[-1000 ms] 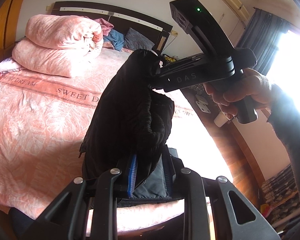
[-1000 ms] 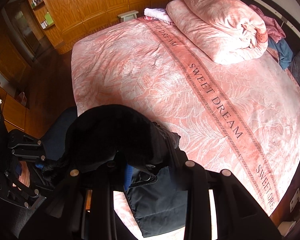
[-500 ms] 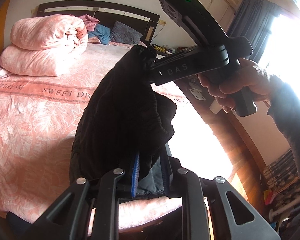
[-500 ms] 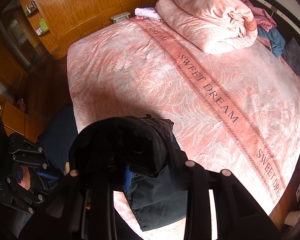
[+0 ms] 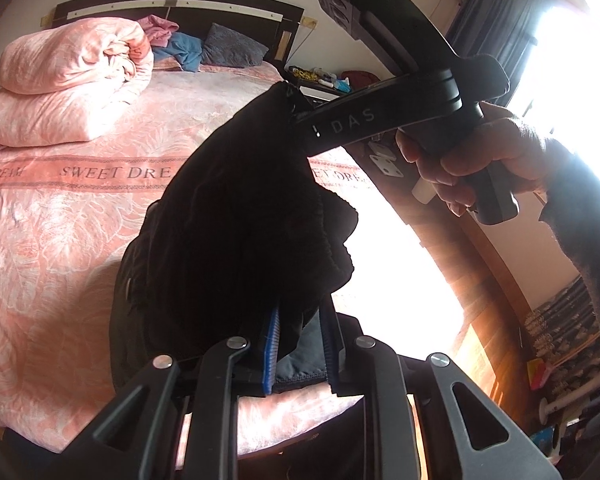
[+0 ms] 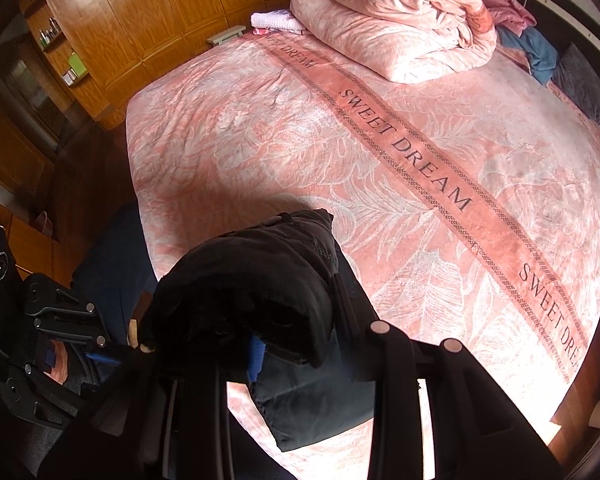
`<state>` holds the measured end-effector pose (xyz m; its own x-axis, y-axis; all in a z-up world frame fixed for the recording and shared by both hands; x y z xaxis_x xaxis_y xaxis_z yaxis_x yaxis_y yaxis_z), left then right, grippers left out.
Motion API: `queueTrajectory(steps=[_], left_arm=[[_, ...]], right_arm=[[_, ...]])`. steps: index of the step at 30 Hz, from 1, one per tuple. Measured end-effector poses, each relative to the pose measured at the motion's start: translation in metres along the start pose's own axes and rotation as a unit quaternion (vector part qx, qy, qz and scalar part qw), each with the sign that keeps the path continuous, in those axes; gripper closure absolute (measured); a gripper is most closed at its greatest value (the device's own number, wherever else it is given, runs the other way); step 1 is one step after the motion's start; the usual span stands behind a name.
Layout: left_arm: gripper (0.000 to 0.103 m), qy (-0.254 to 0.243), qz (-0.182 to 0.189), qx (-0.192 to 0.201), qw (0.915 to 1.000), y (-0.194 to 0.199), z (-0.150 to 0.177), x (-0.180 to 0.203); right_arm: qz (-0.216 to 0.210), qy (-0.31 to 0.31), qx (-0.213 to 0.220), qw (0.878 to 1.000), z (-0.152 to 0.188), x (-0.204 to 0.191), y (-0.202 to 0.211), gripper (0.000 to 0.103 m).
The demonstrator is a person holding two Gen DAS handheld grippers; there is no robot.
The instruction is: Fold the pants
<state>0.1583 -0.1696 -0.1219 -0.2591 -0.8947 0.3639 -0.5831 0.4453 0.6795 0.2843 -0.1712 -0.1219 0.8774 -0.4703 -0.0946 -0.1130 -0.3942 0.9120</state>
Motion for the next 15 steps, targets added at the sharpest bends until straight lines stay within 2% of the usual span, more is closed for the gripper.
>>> queueTrajectory(steps=[15], left_arm=[[0.084, -0.013, 0.009, -0.034, 0.9993, -0.035, -0.002, 0.008]], right_arm=[[-0.006, -0.024, -0.001, 1.000, 0.029, 0.028, -0.009, 0.074]])
Point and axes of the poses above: each gripper's, at about its wrist camera, not at the fingertips, and y roughly against the way its jaws point, x to its right, z to its underside, the point moved 6 cm from there along -y, roughly the way its jaws point, and after that the axes turned 3 degrees about z, right-handed, at the moved point
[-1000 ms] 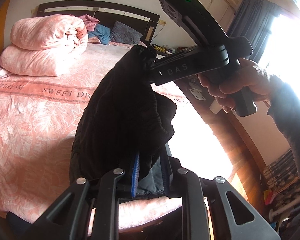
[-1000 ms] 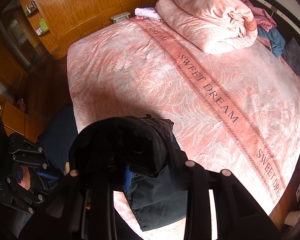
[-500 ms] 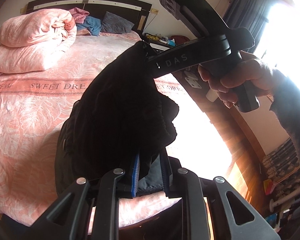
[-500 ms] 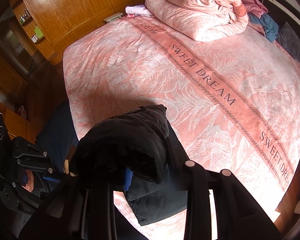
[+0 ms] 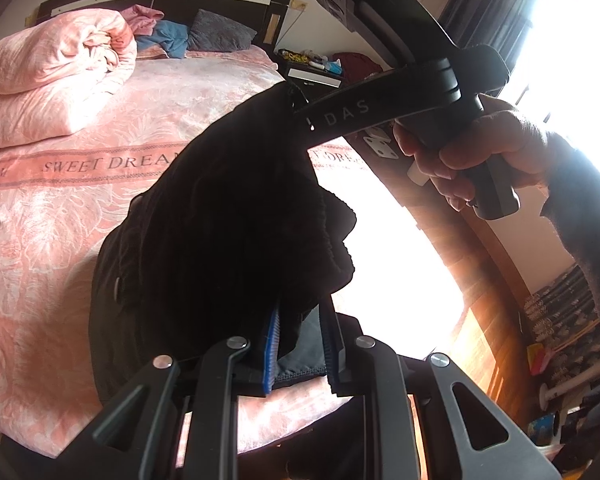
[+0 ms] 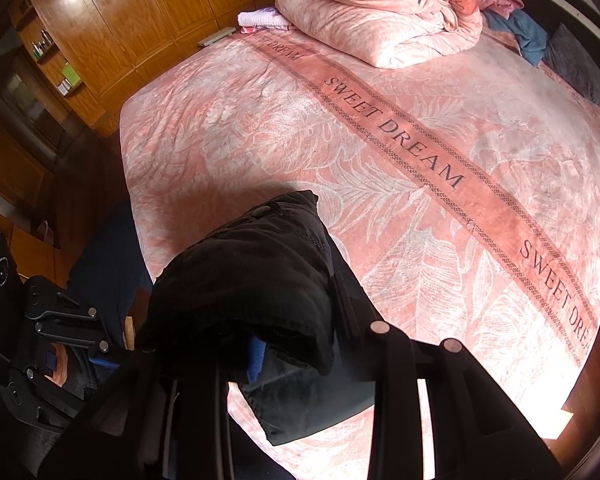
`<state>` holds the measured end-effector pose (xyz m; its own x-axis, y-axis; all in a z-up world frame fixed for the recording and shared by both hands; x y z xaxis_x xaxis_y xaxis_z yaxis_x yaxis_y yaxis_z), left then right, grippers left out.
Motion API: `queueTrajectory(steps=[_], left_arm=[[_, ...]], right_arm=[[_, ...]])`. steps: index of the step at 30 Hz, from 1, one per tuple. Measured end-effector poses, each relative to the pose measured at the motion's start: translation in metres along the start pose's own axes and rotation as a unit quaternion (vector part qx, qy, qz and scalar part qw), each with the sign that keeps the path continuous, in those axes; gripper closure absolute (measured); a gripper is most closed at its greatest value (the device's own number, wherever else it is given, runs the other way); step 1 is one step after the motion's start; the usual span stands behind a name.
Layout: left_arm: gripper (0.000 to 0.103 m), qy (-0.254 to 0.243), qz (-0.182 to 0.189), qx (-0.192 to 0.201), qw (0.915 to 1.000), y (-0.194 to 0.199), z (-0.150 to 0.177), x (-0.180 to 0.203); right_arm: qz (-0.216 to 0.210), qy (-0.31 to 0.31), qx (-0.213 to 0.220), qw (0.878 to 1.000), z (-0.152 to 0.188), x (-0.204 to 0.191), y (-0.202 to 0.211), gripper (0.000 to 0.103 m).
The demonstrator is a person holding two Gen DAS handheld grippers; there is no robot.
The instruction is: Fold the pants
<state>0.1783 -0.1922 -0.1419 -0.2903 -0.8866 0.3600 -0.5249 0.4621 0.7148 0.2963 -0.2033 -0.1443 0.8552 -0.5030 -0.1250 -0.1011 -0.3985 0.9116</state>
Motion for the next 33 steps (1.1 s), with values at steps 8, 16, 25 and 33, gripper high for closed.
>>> queueTrajectory(steps=[8, 16, 25, 33], left_arm=[[0.084, -0.005, 0.005, -0.020, 0.9998, -0.020, 0.000, 0.003], [0.084, -0.011, 0.011, -0.044, 0.9989, -0.045, -0.003, 0.004], [0.084, -0.013, 0.015, -0.074, 0.9970, -0.076, 0.000, 0.003], [0.084, -0.016, 0.016, -0.101, 0.9946, -0.102, 0.006, 0.005]], right_arm=[[-0.006, -0.014, -0.002, 1.000, 0.015, 0.015, -0.009, 0.074], [-0.011, -0.028, -0.007, 1.000, 0.032, 0.033, -0.022, 0.074], [-0.017, -0.039, -0.016, 0.999, 0.052, 0.052, -0.039, 0.075], [-0.022, -0.045, -0.022, 0.999, 0.068, 0.066, -0.058, 0.075]])
Point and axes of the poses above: each gripper's, at about its wrist camera, not at the fingertips, and y roughly against the way its jaws point, x to its right, z to its underside, the point moved 6 cm from there along -y, roughly the way its jaws point, and after that the axes turned 3 degrees about z, right-handed, at the moved point
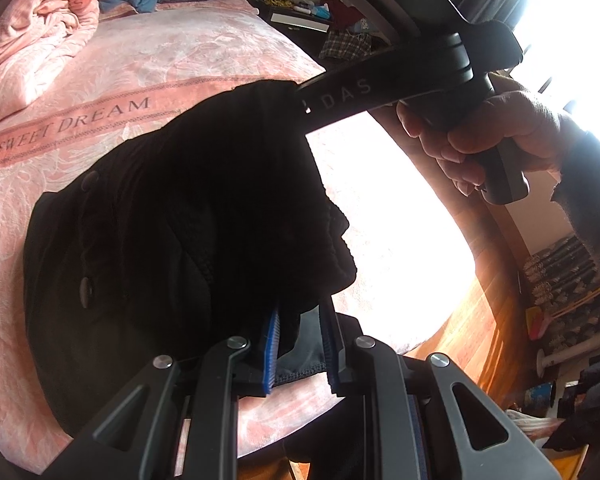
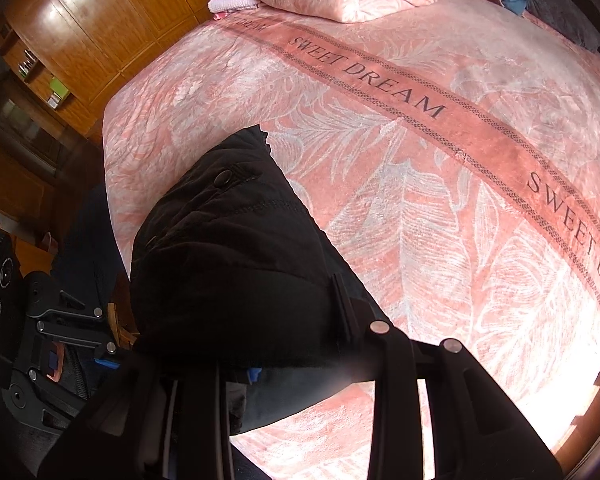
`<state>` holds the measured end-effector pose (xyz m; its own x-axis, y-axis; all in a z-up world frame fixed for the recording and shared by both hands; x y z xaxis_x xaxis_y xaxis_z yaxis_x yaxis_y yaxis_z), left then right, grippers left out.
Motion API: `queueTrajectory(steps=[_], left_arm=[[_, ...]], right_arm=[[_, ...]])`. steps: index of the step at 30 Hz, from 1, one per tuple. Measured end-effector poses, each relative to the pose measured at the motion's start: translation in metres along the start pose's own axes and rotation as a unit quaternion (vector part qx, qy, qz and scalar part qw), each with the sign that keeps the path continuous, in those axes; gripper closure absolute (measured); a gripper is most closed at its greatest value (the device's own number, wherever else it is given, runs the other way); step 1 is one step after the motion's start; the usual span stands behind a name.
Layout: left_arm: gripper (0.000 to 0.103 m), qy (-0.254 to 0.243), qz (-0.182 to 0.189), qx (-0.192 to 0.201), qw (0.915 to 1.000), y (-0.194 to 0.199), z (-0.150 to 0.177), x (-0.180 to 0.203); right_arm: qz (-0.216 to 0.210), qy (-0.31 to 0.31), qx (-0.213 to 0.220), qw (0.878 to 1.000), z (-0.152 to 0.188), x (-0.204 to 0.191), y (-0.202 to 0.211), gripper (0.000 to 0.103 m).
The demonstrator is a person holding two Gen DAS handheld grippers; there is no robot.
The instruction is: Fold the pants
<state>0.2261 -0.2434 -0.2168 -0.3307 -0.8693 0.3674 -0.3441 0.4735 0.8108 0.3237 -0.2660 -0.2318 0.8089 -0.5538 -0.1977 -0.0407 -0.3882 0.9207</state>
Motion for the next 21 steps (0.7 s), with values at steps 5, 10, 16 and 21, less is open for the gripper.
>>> queueTrajectory(steps=[5, 10, 16, 21], left_arm=[[0.084, -0.002, 0.002, -0.018, 0.9998, -0.016, 0.001, -0.003], [0.084, -0.006, 0.003, -0.035, 0.9994, -0.034, 0.006, -0.003], [0.084, -0.006, 0.004, -0.058, 0.9983, -0.054, 0.008, -0.009], [0.084, -0.010, 0.008, -0.078, 0.9969, -0.074, 0.010, -0.019]], right_arm=[[0.000, -0.001, 0.000, 1.000, 0.009, 0.008, -0.010, 0.075], [0.003, -0.002, -0.001, 1.000, 0.019, 0.017, -0.022, 0.075], [0.011, -0.007, -0.001, 1.000, 0.032, 0.028, -0.040, 0.072], [0.011, -0.042, 0.002, 0.999, 0.046, 0.042, -0.055, 0.071]])
Point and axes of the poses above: each gripper's, at about its wrist camera, not at the fingertips, and y roughly against the way its jaws point, x to its right, z to its underside, the point moved 6 cm from there along -y, roughly the way its jaws point, and after that the axes turned 3 degrees about z, right-handed, at the moved point
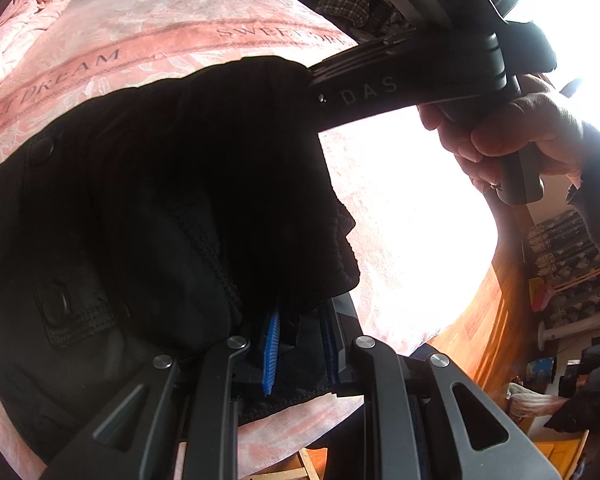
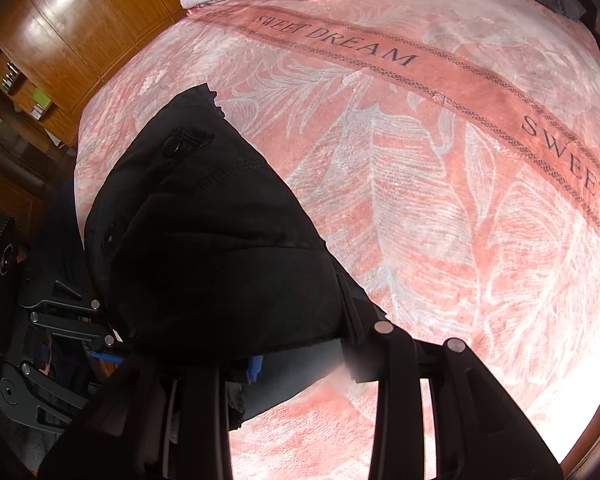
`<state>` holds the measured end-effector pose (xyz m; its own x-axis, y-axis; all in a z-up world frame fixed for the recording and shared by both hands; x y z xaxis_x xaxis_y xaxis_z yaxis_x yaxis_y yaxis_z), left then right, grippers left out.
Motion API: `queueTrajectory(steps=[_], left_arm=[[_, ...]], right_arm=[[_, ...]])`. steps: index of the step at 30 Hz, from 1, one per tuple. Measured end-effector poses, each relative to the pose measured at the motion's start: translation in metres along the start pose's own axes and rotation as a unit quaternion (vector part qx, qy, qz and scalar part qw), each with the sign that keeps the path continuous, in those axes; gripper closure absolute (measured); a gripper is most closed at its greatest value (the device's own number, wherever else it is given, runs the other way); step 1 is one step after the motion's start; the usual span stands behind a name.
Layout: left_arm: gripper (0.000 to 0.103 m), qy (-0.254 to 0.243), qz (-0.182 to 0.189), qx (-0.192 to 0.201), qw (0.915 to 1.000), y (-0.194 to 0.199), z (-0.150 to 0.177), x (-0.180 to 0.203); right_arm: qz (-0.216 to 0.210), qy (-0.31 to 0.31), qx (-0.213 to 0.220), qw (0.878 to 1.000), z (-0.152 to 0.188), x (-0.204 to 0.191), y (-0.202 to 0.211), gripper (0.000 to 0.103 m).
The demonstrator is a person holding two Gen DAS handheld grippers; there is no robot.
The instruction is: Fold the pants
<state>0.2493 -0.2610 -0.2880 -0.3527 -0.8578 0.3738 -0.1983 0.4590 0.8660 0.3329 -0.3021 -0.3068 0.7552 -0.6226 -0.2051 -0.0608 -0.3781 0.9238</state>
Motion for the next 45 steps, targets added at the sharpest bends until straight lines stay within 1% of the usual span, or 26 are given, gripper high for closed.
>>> queueTrajectory(steps=[3, 4, 6, 8, 9, 11, 15, 16, 17, 20, 24, 26, 27, 28, 30, 31, 33, 34, 35, 37, 39, 40, 41, 42, 44, 45], left_arm=[[0.084, 0.000, 0.002, -0.010, 1.0000, -0.007, 0.000, -0.005], [0.084, -0.002, 0.003, -0.012, 0.9999, -0.009, 0.001, -0.005], [0.084, -0.007, 0.002, -0.015, 0.9999, -0.011, 0.003, -0.006], [0.083, -0.008, 0.003, -0.015, 0.9998, -0.012, 0.003, -0.007], [0.083, -0.007, 0.005, -0.016, 0.9998, -0.013, 0.003, -0.007], [0.083, -0.008, 0.009, -0.013, 0.9998, -0.011, 0.003, -0.009], [0.083, -0.006, 0.037, -0.004, 0.9993, -0.003, 0.004, -0.017], [0.083, -0.004, 0.047, -0.001, 0.9989, 0.000, 0.005, -0.020], [0.082, 0.000, 0.057, 0.000, 0.9984, 0.003, 0.007, -0.021], [0.071, 0.010, 0.078, 0.013, 0.9968, 0.020, 0.013, -0.026], [0.069, 0.013, 0.078, 0.024, 0.9966, 0.038, 0.030, -0.035], [0.066, 0.026, 0.076, 0.033, 0.9962, 0.049, 0.035, -0.047], [0.063, 0.035, 0.077, 0.038, 0.9957, 0.055, 0.039, -0.054], [0.062, 0.042, 0.074, 0.045, 0.9953, 0.061, 0.040, -0.060], [0.062, 0.056, 0.068, 0.065, 0.9940, 0.077, 0.040, -0.078], [0.062, 0.066, 0.067, 0.077, 0.9925, 0.086, 0.038, -0.089], [0.059, 0.088, 0.067, 0.102, 0.9886, 0.101, 0.036, -0.106], [0.054, 0.097, 0.065, 0.112, 0.9868, 0.109, 0.034, -0.117], [0.052, 0.103, 0.060, 0.119, 0.9857, 0.114, 0.034, -0.127], [0.052, 0.111, 0.053, 0.122, 0.9848, 0.119, 0.032, -0.148], [0.052, 0.120, 0.044, 0.123, 0.9843, 0.120, 0.033, -0.165], [0.052, 0.124, 0.042, 0.121, 0.9839, 0.120, 0.033, -0.173], [0.052, 0.126, 0.041, 0.121, 0.9838, 0.121, 0.033, -0.179], [0.052, 0.127, 0.038, 0.120, 0.9838, 0.116, 0.034, -0.175], [0.046, 0.128, 0.037, 0.126, 0.9831, 0.120, 0.039, -0.176], [0.040, 0.128, 0.034, 0.128, 0.9829, 0.119, 0.042, -0.174]], right_arm=[[-0.006, -0.038, 0.004, 0.999, 0.012, 0.011, -0.005, 0.069], [-0.007, -0.053, 0.007, 0.999, 0.017, 0.014, -0.006, 0.063], [-0.030, -0.092, 0.023, 0.995, 0.027, 0.020, -0.003, 0.058], [-0.052, -0.135, 0.041, 0.989, 0.037, 0.026, 0.002, 0.057], [-0.065, -0.161, 0.053, 0.983, 0.043, 0.030, 0.005, 0.051], [-0.100, -0.215, 0.088, 0.967, 0.054, 0.036, 0.015, 0.050], [-0.188, -0.309, 0.152, 0.920, 0.074, 0.035, 0.029, 0.036], [-0.202, -0.320, 0.159, 0.912, 0.077, 0.030, 0.028, 0.031], [-0.206, -0.325, 0.163, 0.909, 0.079, 0.025, 0.026, 0.028], [-0.214, -0.331, 0.162, 0.905, 0.078, 0.012, 0.015, 0.025], [-0.221, -0.347, 0.162, 0.897, 0.076, 0.007, 0.006, 0.017], [-0.217, -0.347, 0.148, 0.900, 0.075, 0.002, -0.004, 0.021], [-0.210, -0.341, 0.140, 0.905, 0.076, -0.002, -0.005, 0.045], [-0.227, -0.342, 0.131, 0.902, 0.076, -0.005, -0.006, 0.074], [-0.220, -0.356, 0.126, 0.899, 0.081, -0.007, 0.000, 0.079], [-0.215, -0.362, 0.126, 0.898, 0.083, -0.010, 0.006, 0.080], [-0.223, -0.389, 0.131, 0.884, 0.091, -0.017, 0.016, 0.082], [-0.225, -0.396, 0.140, 0.879, 0.095, -0.019, 0.022, 0.082], [-0.218, -0.407, 0.143, 0.875, 0.100, -0.019, 0.025, 0.083], [-0.193, -0.430, 0.138, 0.871, 0.112, -0.014, 0.018, 0.083], [-0.174, -0.457, 0.119, 0.864, 0.123, -0.006, -0.003, 0.083], [-0.163, -0.460, 0.115, 0.865, 0.125, -0.004, -0.012, 0.081], [-0.146, -0.455, 0.116, 0.871, 0.125, -0.004, -0.014, 0.080], [-0.136, -0.453, 0.119, 0.873, 0.124, -0.005, -0.013, 0.078], [-0.125, -0.442, 0.126, 0.879, 0.119, -0.010, -0.003, 0.066], [-0.099, -0.439, 0.131, 0.883, 0.119, -0.009, 0.005, 0.052]])
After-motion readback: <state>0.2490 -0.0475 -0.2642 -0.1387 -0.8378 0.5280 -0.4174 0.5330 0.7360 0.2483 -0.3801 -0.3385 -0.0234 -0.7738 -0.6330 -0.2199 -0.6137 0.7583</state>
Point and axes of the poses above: each gripper's, at about its wrist camera, not at the fingertips, and y roughly against the way its jaws point, x to its right, z to its underside, the point moved 6 cm from there along -y, roughly the way its jaws point, and after that the axes turned 3 degrees about z, right-handed, at the moved point
